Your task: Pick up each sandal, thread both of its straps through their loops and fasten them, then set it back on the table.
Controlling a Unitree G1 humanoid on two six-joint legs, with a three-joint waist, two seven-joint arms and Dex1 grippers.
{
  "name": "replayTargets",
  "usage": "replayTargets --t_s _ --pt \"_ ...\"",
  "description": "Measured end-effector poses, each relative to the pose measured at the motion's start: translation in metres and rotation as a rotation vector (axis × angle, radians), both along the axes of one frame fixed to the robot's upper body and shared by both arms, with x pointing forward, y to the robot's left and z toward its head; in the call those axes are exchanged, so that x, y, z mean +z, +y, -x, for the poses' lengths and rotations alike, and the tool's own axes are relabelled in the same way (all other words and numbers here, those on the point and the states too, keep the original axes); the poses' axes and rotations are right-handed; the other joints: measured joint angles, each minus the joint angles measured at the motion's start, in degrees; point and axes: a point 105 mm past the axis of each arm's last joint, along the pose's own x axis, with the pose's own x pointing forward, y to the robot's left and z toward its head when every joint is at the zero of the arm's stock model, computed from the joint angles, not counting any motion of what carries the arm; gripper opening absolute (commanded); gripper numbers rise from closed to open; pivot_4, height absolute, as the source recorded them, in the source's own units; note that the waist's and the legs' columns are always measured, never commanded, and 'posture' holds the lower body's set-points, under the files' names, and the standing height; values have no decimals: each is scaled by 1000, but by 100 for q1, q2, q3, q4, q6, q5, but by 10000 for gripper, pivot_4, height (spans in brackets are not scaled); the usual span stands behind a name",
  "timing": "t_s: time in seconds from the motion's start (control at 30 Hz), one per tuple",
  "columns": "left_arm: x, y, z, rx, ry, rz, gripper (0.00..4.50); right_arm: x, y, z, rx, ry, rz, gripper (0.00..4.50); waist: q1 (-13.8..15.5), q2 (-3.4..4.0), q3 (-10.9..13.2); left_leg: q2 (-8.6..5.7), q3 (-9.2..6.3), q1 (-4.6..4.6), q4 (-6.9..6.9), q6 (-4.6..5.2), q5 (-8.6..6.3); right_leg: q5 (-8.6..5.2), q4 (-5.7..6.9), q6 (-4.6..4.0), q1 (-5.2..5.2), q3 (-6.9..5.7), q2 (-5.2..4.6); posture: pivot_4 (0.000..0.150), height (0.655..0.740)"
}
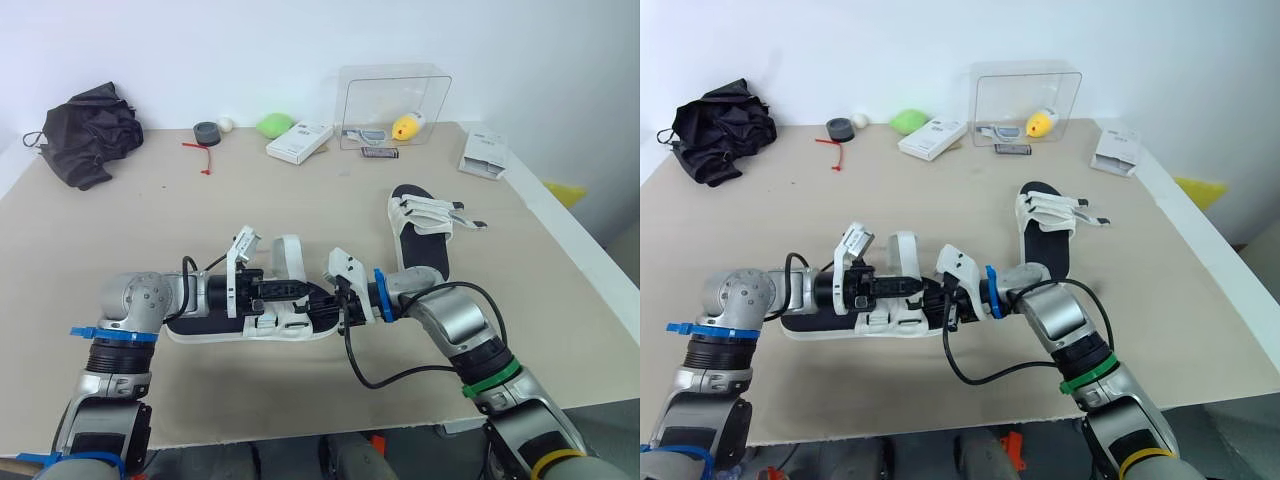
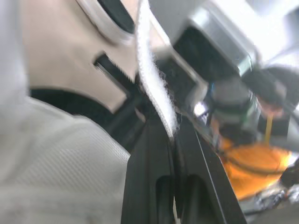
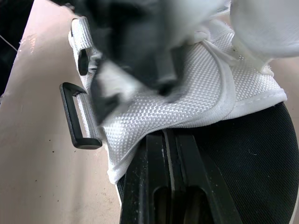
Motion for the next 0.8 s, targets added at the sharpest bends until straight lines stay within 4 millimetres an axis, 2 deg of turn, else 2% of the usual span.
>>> replayTargets --t_s 0.23,0.4,0.7,0.8 --pt "-5 3 16 -56 -23 -53 177 0 0 0 3 1 0 0 -4 0 0 0 1 0 -2 -2 -1 -2 -1 -3 -2 1 -1 1500 7400" --pt "-9 1 17 -67 -153 -119 177 0 0 0 1 2 0 0 0 0 0 0 2 1 -3 -2 -1 -3 -2 -4 -1 3 -3 1500 7400" --pt "-12 -2 20 -104 -287 -163 177 -1 -1 0 -2 3 2 0 7 8 -7 -2 4 2 -2 -2 -1 -5 -3 -8 -1 5 -6 1500 7400" --pt "-12 -2 21 -109 -281 -155 177 -1 -1 -1 -2 3 2 0 7 11 -9 -3 5 2 -2 -1 -1 -6 -3 -9 -1 6 -6 1500 7400"
